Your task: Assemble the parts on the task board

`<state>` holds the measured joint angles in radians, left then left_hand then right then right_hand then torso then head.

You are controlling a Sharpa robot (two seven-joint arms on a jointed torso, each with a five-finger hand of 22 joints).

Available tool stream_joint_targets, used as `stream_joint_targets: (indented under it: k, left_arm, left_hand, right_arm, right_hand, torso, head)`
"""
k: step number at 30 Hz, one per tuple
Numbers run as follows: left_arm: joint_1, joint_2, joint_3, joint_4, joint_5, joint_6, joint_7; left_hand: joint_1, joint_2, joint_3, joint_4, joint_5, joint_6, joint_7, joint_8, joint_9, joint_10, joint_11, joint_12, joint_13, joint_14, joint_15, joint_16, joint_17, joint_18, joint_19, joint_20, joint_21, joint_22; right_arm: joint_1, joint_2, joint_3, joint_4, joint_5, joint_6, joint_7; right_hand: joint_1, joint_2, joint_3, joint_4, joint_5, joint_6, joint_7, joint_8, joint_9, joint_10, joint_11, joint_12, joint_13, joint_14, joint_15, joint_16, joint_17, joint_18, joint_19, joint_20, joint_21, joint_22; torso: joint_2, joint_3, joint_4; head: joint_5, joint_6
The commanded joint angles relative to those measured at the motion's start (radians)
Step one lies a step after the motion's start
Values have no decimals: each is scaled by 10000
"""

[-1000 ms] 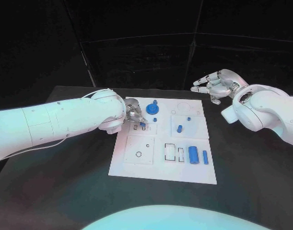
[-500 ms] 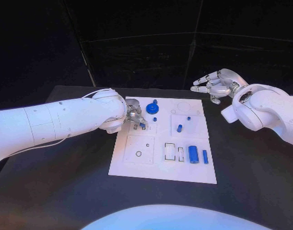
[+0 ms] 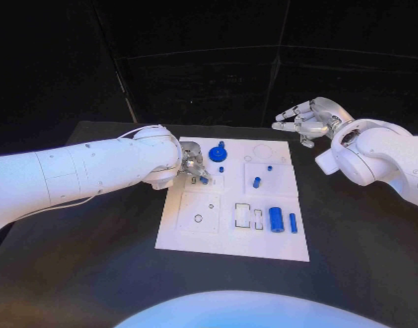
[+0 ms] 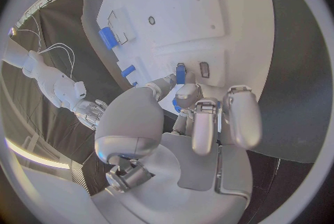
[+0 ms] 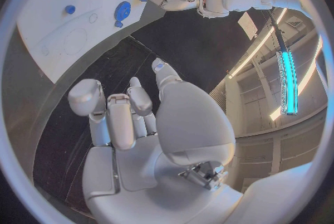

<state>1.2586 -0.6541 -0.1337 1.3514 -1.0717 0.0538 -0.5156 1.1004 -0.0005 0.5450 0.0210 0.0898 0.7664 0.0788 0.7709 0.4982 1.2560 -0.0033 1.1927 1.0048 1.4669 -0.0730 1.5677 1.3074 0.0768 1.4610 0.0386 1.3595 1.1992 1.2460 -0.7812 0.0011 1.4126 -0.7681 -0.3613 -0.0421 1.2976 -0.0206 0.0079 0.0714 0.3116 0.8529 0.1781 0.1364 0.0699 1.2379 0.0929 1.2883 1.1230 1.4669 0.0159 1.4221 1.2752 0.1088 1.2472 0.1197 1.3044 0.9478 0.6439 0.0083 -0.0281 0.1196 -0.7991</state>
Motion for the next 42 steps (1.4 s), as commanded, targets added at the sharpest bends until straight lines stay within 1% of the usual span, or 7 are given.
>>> stream_joint_targets:
  k: [1, 13, 20, 23, 28, 35, 42]
  left_arm:
    - [-17, 12, -19, -22, -175, 409, -108]
    - [-18, 80, -18, -104, -206, 717, -142]
    - [-17, 107, -17, -168, -208, 904, -160]
    - [-16, 119, -17, -206, -208, 1012, -171]
    - [-14, 163, -17, -273, -207, 1045, -174]
    - [-10, 288, -16, -393, -206, 1047, -174]
    - [-6, 385, -15, -524, -205, 1063, -175]
  left_hand:
    - [72, -10, 1661, -1595, 70, 19, -55, 33, 21, 69, -29, 57, 10, 1039, 1, 31, 2634, -61, 24, -47, -1, -6]
    - [73, -38, 1705, -1602, 93, 29, -56, 56, 36, 79, -32, 57, 6, 1039, -1, 31, 2634, -62, 26, -50, 0, 0]
    - [66, -62, 1732, -1603, 113, 35, -58, 72, 47, 102, -33, 75, 32, 1039, -2, 31, 2634, -62, 25, -51, -2, -1]
    - [23, -89, 1753, -1573, 136, 52, -63, 93, 61, 125, -34, 88, 44, 1039, -3, 31, 2634, -62, 26, -53, -3, 0]
    - [-227, -176, 1739, -1375, 146, 147, -146, 185, 130, 134, -91, 14, -101, 1039, -37, 31, 2634, -65, 34, -74, 2, 24]
    - [-569, -334, 1526, -1067, 114, 293, -268, 239, 179, 229, -182, 89, -23, 1039, -115, 31, 2634, -67, 41, -141, -3, 39]
    - [-776, -446, 1225, -851, 94, 392, -318, 220, 174, 246, -224, 120, -4, 1039, -153, 31, 2634, -72, 52, -182, 1, 62]
  right_arm:
    - [20, 19, 10, -5, -74, 67, 62]
    - [20, 43, 10, -23, -86, 67, 70]
    - [20, 56, 10, -36, -86, 68, 66]
    - [20, 59, 10, -41, -86, 68, 63]
    - [20, 64, 10, -46, -87, 68, 61]
    - [20, 74, 10, -49, -87, 66, 60]
    - [20, 70, 10, -43, -87, 59, 60]
  right_hand:
    - [39, 37, -82, 2, 34, -48, 2, 37, -6, -27, -27, 8, -7, 403, -57, -34, 6, 109, -40, -22, -40, -5]
    - [39, 37, -82, 2, 34, -48, 2, 37, -6, -27, -27, 8, -7, 403, -57, -34, 6, 109, -40, -22, -40, -5]
    - [39, 37, -82, 2, 34, -48, 2, 37, -6, -27, -27, 8, -7, 403, -57, -34, 6, 109, -40, -22, -40, -5]
    - [39, 37, -82, 2, 34, -48, 2, 37, -6, -27, -27, 8, -7, 403, -57, -34, 6, 109, -40, -22, -40, -5]
    - [39, 37, -82, 2, 34, -48, 2, 37, -6, -27, -27, 8, -7, 403, -57, -34, 6, 109, -40, -22, -40, -5]
    - [39, 37, -82, 2, 34, -48, 2, 37, -6, -27, -27, 8, -7, 403, -57, -34, 6, 109, -40, -22, -40, -5]
    - [56, 44, -93, 5, 35, -46, 0, 46, -6, -41, -29, -2, -29, 399, -60, -51, -23, 113, -48, -25, -54, -31]
  torso:
    - [4, 0, -7]
    - [1, -1, 3]
    - [4, 3, -10]
    - [4, 2, -4]
    - [2, 4, 2]
    - [-4, 7, -5]
    - [1, 5, -10]
  head:
    - [38, 0]
    - [35, -26]
    - [38, -42]
    - [31, -62]
    - [13, -76]
    - [3, -79]
    - [-18, -81]
